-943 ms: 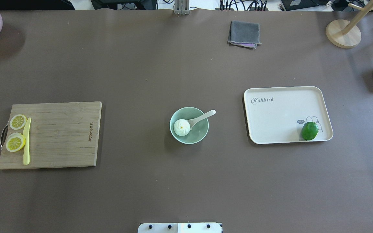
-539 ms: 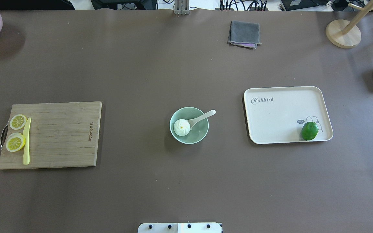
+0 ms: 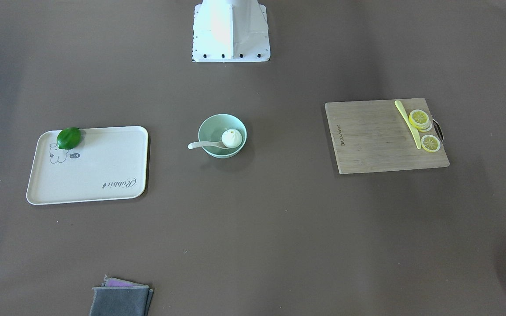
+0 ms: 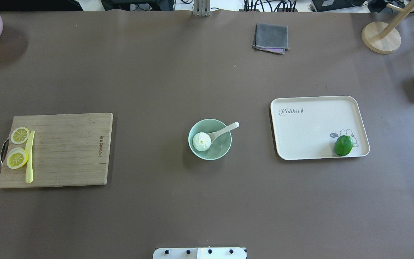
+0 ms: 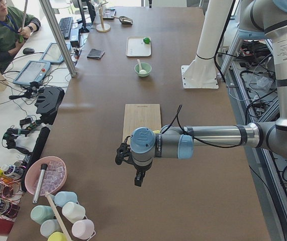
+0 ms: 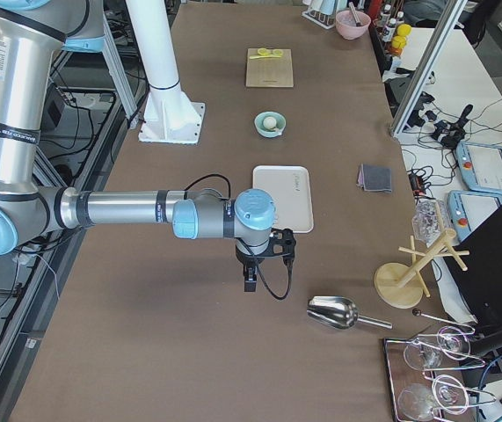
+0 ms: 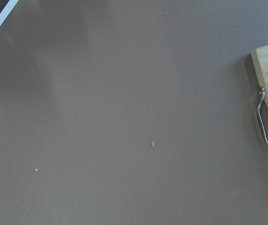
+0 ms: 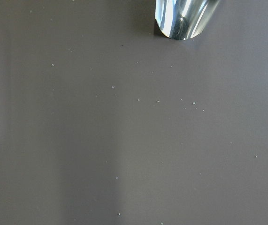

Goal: Put spoon and bun in bowl

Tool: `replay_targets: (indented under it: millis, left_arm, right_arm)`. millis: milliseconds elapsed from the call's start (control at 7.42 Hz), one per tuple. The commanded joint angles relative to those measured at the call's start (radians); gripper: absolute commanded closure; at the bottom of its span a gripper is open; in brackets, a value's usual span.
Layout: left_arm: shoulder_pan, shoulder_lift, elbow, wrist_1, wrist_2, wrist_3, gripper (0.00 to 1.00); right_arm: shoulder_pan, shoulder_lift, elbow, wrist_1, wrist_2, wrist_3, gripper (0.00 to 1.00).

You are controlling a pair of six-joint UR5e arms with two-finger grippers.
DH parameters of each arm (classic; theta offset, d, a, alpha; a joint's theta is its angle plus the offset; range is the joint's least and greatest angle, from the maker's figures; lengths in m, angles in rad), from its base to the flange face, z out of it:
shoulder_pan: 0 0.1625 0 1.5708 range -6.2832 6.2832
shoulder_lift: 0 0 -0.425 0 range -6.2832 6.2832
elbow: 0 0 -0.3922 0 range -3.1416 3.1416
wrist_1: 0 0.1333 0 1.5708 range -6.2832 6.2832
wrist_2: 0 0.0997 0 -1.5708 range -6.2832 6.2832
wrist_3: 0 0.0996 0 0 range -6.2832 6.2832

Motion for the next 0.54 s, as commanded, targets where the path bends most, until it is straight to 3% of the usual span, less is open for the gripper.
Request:
replay_targets:
  millis: [0, 404]
  left_arm:
    - [0.002, 0.0, 0.001, 0.001, -0.003, 0.004, 0.02]
    - [0.004, 0.0, 0.017, 0.005, 0.005, 0.001, 0.02]
  right_arm:
    - [0.002, -0.009, 0.0, 0.001, -0.005, 0.005, 0.0]
    - [0.002, -0.007, 0.002, 0.001, -0.015, 0.006, 0.0]
